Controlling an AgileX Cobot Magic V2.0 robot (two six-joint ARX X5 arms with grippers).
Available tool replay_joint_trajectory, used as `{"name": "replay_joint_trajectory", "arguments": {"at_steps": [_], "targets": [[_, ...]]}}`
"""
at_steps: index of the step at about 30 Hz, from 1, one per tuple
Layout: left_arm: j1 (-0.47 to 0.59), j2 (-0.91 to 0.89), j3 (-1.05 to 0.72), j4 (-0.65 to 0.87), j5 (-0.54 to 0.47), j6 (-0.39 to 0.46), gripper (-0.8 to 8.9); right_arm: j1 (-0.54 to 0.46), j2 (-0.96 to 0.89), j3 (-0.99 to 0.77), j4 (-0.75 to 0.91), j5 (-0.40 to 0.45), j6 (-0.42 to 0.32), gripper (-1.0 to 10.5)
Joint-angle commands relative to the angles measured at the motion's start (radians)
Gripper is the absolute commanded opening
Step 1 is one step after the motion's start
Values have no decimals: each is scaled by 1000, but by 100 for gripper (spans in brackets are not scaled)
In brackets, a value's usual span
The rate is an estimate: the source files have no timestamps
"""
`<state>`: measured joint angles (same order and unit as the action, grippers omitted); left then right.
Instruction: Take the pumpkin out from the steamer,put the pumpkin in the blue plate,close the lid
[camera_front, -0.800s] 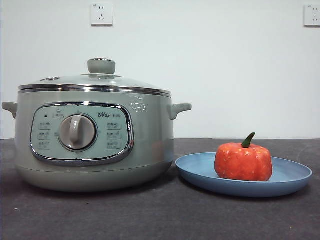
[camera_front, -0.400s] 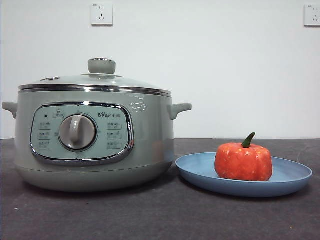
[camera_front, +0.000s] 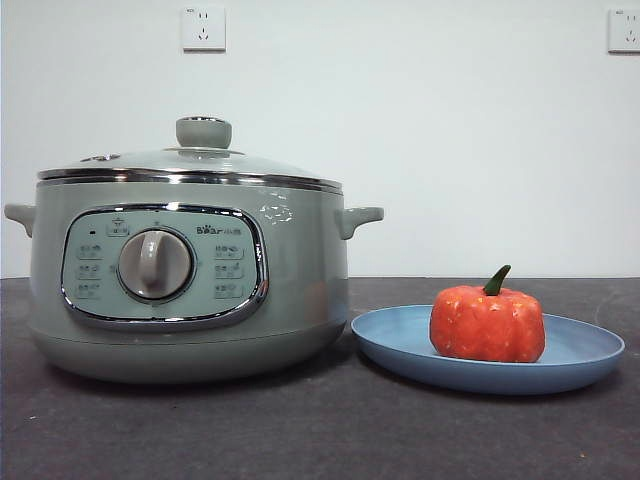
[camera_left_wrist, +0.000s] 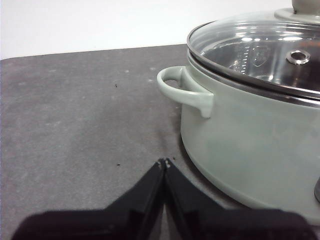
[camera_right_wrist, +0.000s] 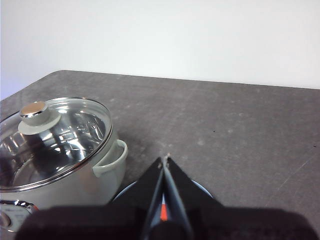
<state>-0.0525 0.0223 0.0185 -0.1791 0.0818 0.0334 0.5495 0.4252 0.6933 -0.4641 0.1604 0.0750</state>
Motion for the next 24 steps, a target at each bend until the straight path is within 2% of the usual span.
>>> {"name": "replay_joint_trajectory", "arguments": {"at_steps": [1, 21, 24], "targets": [[4, -3, -14, -5, 0, -4, -3, 1, -2, -4, 6, 3, 10, 2], [4, -2, -14, -5, -1, -4, -3, 1, -2, -4, 6, 3, 9, 2], [4, -2, -14, -5, -1, -4, -3, -1, -16, -5, -15, 4, -14, 2]]}}
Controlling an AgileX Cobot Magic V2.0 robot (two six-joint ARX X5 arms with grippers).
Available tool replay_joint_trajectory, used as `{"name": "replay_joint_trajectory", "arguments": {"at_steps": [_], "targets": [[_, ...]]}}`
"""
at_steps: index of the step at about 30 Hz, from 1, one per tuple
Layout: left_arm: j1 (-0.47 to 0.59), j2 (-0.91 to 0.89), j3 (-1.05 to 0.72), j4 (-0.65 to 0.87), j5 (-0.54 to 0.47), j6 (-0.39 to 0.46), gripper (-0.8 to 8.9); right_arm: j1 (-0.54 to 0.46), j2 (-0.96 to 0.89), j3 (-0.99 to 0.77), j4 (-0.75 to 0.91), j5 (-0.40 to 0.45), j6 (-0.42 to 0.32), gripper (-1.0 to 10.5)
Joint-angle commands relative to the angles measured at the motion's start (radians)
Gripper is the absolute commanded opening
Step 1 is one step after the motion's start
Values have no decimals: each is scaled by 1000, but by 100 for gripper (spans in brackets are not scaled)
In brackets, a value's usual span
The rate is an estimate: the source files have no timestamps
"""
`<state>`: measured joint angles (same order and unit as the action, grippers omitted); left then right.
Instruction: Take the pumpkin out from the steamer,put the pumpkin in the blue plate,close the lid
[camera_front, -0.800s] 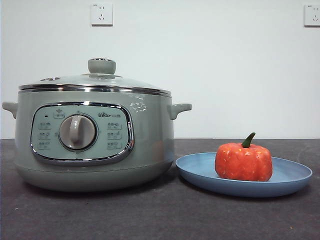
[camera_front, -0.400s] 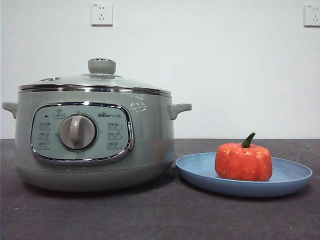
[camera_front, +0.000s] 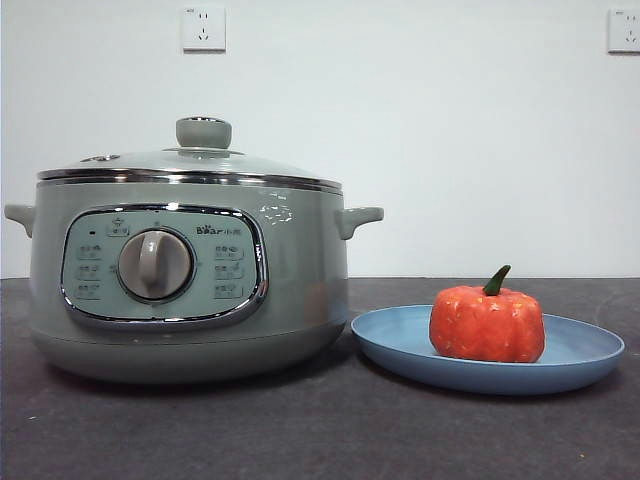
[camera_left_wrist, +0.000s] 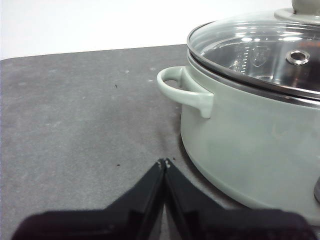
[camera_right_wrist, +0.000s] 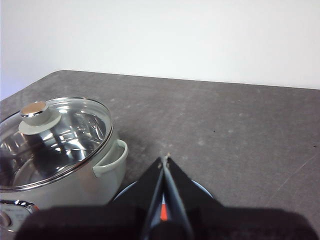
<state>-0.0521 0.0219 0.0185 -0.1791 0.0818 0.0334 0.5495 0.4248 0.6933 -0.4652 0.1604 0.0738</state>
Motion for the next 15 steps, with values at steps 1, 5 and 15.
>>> {"name": "replay_joint_trajectory", "arguments": {"at_steps": [1, 5, 15], "targets": [[4, -2, -14, -5, -1, -4, -3, -9, -30, -10, -24, 3, -25, 2], [4, -2, -14, -5, -1, -4, -3, -81, -98, -106, 29, -16, -72, 2], [4, -2, -14, -5, -1, -4, -3, -352, -305, -558, 280, -241, -71, 2]]}}
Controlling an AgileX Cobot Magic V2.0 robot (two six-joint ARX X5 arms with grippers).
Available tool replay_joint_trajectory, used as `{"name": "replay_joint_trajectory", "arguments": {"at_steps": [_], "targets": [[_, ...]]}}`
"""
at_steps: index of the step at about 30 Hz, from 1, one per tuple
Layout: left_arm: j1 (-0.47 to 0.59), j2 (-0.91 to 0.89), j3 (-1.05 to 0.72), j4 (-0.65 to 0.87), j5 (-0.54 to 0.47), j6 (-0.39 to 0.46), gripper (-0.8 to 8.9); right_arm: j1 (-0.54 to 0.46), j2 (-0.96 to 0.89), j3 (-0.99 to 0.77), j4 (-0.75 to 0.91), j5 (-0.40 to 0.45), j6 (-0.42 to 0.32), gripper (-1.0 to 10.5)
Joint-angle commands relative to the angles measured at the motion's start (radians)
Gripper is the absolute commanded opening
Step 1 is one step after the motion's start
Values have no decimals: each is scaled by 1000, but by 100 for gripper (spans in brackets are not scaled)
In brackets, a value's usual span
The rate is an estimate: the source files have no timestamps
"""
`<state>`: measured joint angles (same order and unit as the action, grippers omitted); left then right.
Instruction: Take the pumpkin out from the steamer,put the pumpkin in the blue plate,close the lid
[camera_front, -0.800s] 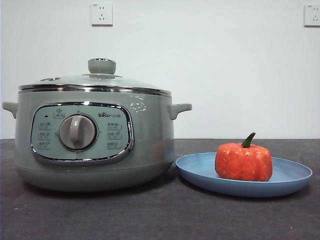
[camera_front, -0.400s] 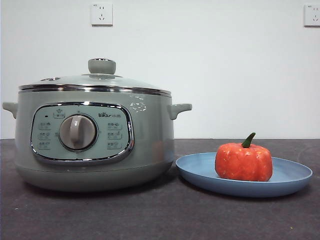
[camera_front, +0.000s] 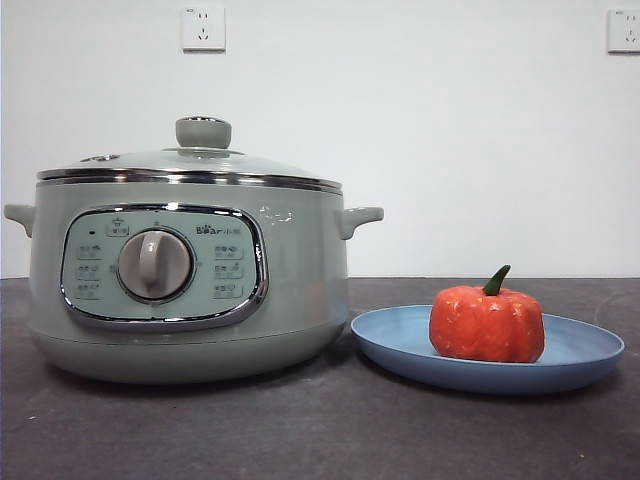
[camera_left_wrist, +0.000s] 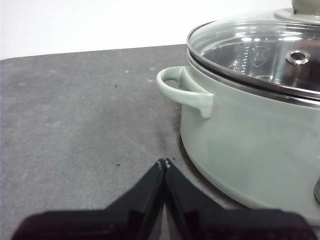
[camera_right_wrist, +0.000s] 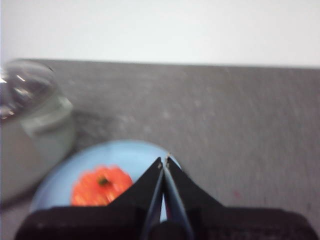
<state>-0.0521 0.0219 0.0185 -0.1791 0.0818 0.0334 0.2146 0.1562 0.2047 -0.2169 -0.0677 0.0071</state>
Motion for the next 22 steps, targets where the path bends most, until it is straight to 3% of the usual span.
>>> {"name": "replay_joint_trajectory", "arguments": {"at_steps": [1, 6, 22], "targets": [[4, -2, -14, -5, -1, -4, -3, -24, -51, -94, 31, -12, -1, 2], [4, -2, -14, -5, -1, -4, -3, -38, -111, -172, 15, -12, 12, 2], [4, -2, -14, -5, -1, -4, -3, -37, -116, -171, -31, -4, 13, 2]]}}
